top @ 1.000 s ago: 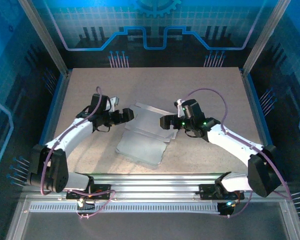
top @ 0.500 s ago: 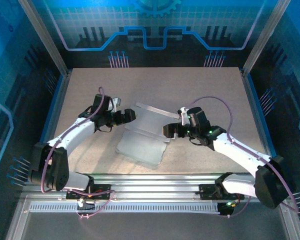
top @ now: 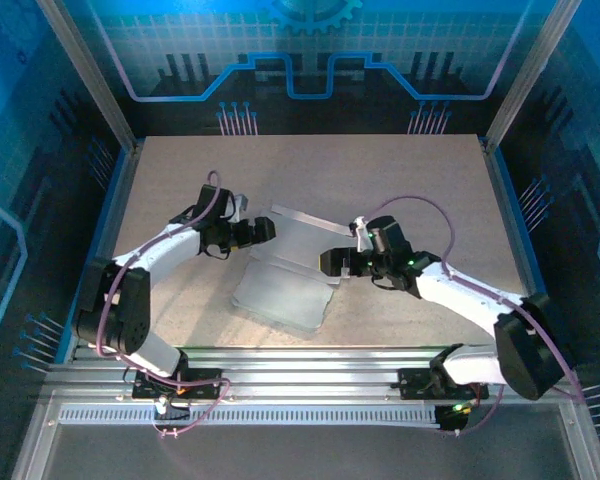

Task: Fold the paper box

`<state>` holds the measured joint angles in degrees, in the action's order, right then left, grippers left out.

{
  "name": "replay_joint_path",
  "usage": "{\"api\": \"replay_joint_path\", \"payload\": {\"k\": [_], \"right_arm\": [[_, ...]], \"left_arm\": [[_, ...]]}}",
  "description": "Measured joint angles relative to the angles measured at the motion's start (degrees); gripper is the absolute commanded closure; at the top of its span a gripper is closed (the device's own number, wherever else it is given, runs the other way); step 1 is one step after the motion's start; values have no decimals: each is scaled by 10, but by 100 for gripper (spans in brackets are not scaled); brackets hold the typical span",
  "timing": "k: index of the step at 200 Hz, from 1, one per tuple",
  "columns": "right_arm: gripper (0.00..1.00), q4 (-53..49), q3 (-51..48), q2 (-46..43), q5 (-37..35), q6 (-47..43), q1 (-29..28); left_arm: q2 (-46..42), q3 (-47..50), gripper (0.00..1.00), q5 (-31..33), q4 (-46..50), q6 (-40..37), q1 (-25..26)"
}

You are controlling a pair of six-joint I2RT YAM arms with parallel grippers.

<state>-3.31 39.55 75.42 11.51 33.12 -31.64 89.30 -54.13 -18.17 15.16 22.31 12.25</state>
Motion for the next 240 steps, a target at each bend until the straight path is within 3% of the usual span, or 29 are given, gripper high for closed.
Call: {"api": "replay_joint_path", "payload": {"k": [87, 120, 163, 240], "right_arm": [[0, 4, 45, 95, -14, 23, -17], [0, 7, 48, 126, -6, 21, 8], [0, 13, 56, 165, 4, 18, 36], [0, -17, 156, 247, 5, -13, 56]], "left_arm": [[29, -39, 1, 0, 15, 10, 21], [29, -38, 1, 5, 14, 46, 52], [12, -35, 1, 9, 10, 67, 52], [1, -35, 1, 14, -4, 89, 52]]}}
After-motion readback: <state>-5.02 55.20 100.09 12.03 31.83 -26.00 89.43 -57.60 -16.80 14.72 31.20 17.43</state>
